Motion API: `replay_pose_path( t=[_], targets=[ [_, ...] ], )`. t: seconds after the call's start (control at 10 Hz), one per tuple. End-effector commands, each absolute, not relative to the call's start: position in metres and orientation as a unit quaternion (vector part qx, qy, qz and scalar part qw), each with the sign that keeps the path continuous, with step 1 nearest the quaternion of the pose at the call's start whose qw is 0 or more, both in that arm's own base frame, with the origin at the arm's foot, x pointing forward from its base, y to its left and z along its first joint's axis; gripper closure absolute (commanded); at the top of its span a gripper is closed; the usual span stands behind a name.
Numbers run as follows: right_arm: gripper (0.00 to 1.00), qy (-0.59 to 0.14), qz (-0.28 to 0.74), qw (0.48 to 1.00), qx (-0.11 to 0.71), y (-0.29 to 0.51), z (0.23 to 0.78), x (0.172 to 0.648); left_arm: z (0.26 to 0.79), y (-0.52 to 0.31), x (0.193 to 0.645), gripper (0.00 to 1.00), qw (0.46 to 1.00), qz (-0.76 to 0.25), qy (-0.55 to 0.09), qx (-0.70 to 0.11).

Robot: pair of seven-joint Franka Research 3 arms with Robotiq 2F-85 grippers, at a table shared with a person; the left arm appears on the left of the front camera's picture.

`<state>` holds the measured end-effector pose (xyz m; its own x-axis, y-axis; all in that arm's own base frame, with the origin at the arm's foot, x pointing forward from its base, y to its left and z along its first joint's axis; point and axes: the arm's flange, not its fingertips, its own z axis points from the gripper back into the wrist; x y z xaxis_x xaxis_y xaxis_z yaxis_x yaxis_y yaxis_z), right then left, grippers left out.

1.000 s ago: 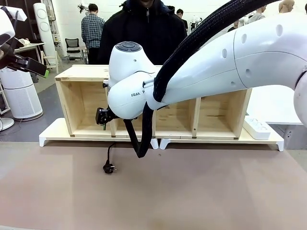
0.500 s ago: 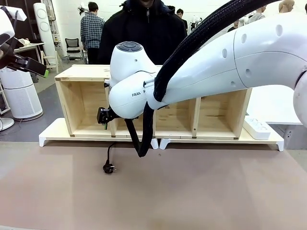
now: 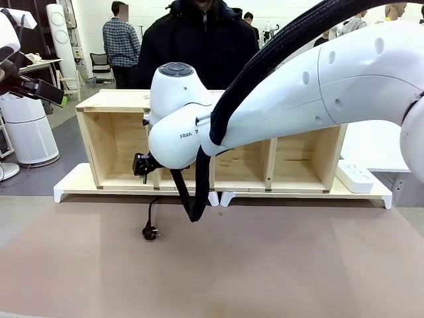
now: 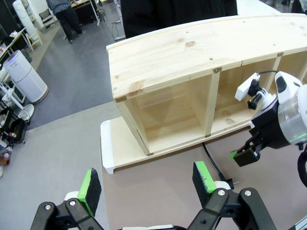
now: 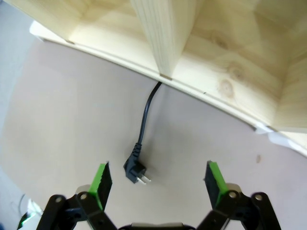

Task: Perform cable management.
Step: When the cord part of the Power Cable appears at the lower middle area of the table and stops, grasp the cord part of the Power Cable.

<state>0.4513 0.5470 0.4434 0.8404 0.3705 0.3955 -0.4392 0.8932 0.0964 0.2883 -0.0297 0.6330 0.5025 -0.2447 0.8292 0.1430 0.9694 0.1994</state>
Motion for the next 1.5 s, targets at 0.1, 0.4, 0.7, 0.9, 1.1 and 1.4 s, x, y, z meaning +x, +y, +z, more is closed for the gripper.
replay_pose_path(
  t=[0.1, 0.4, 0.7, 0.9, 1.1, 1.4],
  targets=[
    [0.00, -0.201, 0.201, 0.956, 0.077, 0.564, 0.419, 0.430, 0.633, -0.029, 0.290, 0.00, 0.863, -0.111, -0.490, 0.053],
    [0.00, -0.185, 0.209, 0.957, 0.079, 0.578, 0.392, 0.436, 0.633, -0.029, 0.290, 0.00, 0.863, -0.111, -0.490, 0.053],
    [0.00, -0.183, 0.194, 0.960, 0.083, 0.587, 0.363, 0.457, 0.633, -0.029, 0.290, 0.00, 0.863, -0.111, -0.490, 0.053],
    [0.00, -0.171, 0.192, 0.963, 0.085, 0.597, 0.352, 0.465, 0.633, -0.029, 0.290, 0.00, 0.863, -0.111, -0.490, 0.053],
    [0.00, -0.162, 0.175, 0.967, 0.089, 0.601, 0.341, 0.470, 0.633, -0.029, 0.290, 0.00, 0.863, -0.111, -0.490, 0.053],
    [0.00, -0.140, 0.153, 0.975, 0.084, 0.602, 0.320, 0.475, 0.633, -0.029, 0.290, 0.00, 0.863, -0.111, -0.490, 0.053]
  ],
)
